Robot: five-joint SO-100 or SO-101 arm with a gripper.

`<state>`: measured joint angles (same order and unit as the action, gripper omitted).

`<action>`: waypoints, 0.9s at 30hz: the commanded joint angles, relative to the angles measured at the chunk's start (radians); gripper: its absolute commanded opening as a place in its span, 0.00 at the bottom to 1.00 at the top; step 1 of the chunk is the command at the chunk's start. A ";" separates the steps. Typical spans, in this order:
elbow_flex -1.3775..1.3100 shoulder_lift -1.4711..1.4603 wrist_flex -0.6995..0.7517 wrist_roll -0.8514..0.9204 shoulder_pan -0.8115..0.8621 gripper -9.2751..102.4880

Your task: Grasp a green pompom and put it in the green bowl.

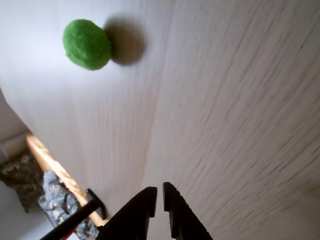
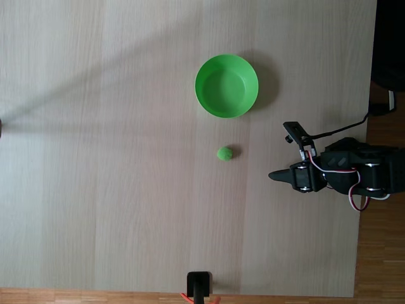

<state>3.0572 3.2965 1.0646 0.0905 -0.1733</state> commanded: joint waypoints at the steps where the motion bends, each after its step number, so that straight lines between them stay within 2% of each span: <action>1: -0.034 0.054 0.000 0.006 -0.002 0.08; 15: -0.189 0.031 0.067 0.006 0.002 0.08; 27: -0.509 -0.436 0.046 -0.006 0.000 0.08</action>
<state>2.6553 2.9698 1.1275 0.0890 -0.1733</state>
